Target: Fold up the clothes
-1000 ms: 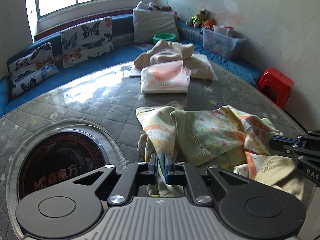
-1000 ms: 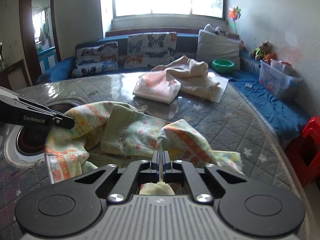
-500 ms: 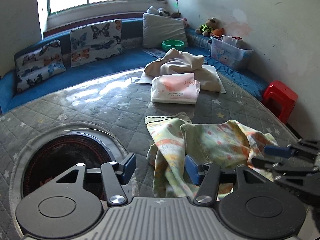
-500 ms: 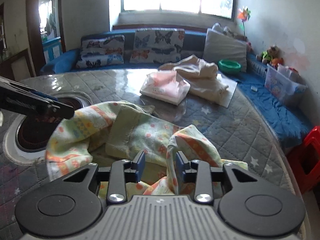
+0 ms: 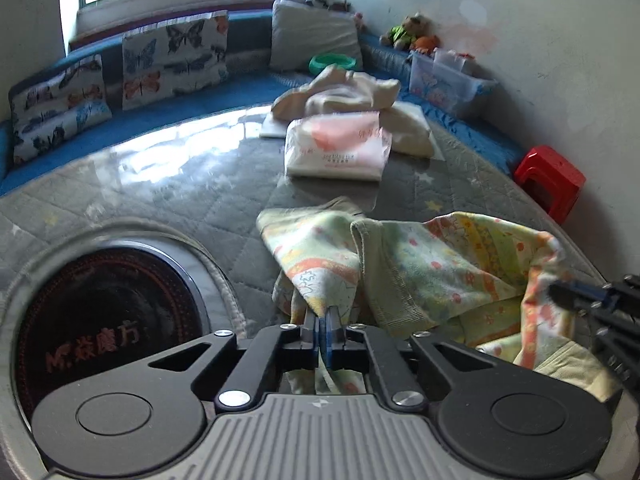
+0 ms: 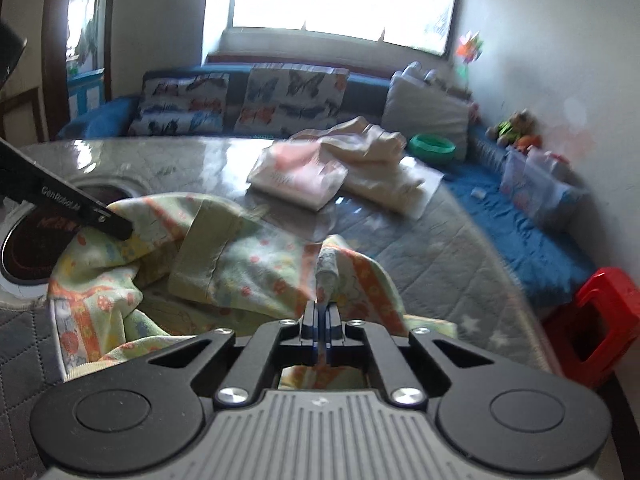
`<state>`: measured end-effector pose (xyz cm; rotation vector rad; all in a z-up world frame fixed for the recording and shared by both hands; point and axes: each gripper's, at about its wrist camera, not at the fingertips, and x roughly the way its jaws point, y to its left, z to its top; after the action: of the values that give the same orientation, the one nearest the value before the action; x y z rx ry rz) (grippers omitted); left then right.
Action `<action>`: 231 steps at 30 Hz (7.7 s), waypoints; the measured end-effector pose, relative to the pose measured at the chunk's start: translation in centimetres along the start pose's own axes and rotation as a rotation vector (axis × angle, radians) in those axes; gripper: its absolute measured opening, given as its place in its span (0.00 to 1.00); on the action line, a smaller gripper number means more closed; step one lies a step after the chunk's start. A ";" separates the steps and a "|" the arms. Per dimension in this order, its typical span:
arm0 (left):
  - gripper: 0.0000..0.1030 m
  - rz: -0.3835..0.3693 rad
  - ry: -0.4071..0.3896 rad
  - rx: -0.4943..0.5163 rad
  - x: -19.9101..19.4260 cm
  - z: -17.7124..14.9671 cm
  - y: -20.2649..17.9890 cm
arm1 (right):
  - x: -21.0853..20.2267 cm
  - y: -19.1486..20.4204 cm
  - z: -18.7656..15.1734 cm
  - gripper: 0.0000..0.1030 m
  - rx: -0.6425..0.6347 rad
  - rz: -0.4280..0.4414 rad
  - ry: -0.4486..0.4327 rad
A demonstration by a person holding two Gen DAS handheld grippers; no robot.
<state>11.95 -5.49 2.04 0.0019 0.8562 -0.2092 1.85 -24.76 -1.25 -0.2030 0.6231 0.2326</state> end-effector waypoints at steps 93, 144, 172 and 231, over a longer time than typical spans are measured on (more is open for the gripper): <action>0.07 0.027 0.052 0.220 3.0 -5.8 0.2 | -1.4 -0.3 -7.3 0.67 0.102 0.057 0.187; 0.07 0.331 -0.002 -0.177 -3.6 -11.1 21.3 | 11.4 29.4 8.4 0.06 -0.408 0.490 0.039; 0.11 0.380 0.003 -0.147 -3.6 -11.2 20.6 | 1.9 4.7 3.6 0.03 -0.099 0.081 -0.014; 0.48 0.392 -0.079 -0.165 -9.6 -13.4 19.8 | 5.3 -2.5 -1.8 0.07 -0.057 -0.186 0.154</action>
<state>-0.53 16.84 -1.22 0.0073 0.7758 0.2283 5.78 -26.83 -5.56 -0.3340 0.7458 0.0555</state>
